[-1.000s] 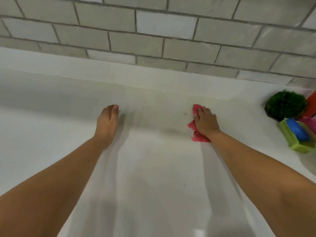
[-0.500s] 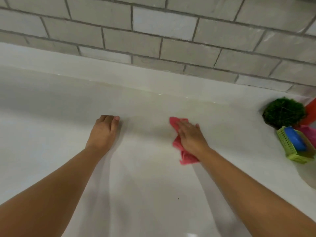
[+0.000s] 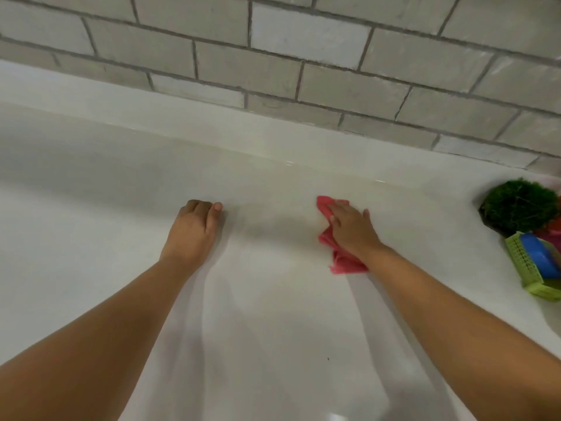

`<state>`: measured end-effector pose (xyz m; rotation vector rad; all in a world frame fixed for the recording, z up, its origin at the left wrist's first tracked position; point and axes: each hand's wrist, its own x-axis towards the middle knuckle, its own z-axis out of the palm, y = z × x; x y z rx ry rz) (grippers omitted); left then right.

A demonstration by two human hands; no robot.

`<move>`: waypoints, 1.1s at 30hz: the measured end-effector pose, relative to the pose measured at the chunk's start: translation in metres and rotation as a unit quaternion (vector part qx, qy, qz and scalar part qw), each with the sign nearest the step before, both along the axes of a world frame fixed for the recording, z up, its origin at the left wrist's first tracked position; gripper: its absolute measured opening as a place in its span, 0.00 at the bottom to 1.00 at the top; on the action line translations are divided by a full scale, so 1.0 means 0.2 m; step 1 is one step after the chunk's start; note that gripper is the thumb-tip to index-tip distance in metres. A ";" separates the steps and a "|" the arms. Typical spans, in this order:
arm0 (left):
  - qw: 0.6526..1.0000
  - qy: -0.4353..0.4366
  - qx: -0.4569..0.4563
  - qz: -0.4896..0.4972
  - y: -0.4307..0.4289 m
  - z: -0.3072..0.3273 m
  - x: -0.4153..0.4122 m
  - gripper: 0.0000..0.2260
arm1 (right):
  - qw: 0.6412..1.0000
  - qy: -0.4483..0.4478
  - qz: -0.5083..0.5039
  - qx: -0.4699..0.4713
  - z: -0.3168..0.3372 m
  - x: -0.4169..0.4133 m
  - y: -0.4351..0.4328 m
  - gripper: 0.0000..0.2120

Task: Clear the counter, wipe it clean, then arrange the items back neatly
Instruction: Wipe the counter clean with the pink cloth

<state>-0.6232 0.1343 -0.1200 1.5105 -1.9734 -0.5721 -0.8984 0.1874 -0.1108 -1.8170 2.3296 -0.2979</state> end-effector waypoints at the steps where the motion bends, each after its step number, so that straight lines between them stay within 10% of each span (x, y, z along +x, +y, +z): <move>1: 1.000 0.000 0.000 0.001 0.00 0.00 0.00 0.18 | 1.000 -0.010 -0.021 0.004 0.01 -0.03 -0.08 0.22; 9: 1.000 -0.002 -0.006 -0.003 -0.01 -0.01 0.00 0.18 | 0.966 -0.141 0.148 -0.158 -0.09 0.29 0.35 0.17; 16: 1.000 -0.009 -0.008 -0.005 -0.01 0.00 0.00 0.18 | 0.910 -0.335 -0.110 -0.218 0.11 -0.31 0.15 0.10; 20: 1.000 -0.011 0.001 -0.008 -0.02 -0.01 0.00 0.18 | 0.959 -0.113 -0.213 -0.152 0.01 -0.52 0.13 0.16; 27: 0.999 -0.006 -0.027 -0.017 0.01 0.02 -0.01 0.17 | 0.996 0.047 -0.021 -0.076 -0.07 -0.46 0.18 0.21; 33: 1.000 -0.001 -0.010 -0.009 -0.02 -0.03 0.00 0.17 | 0.978 0.011 -0.194 -0.079 -0.06 -0.52 -0.05 0.21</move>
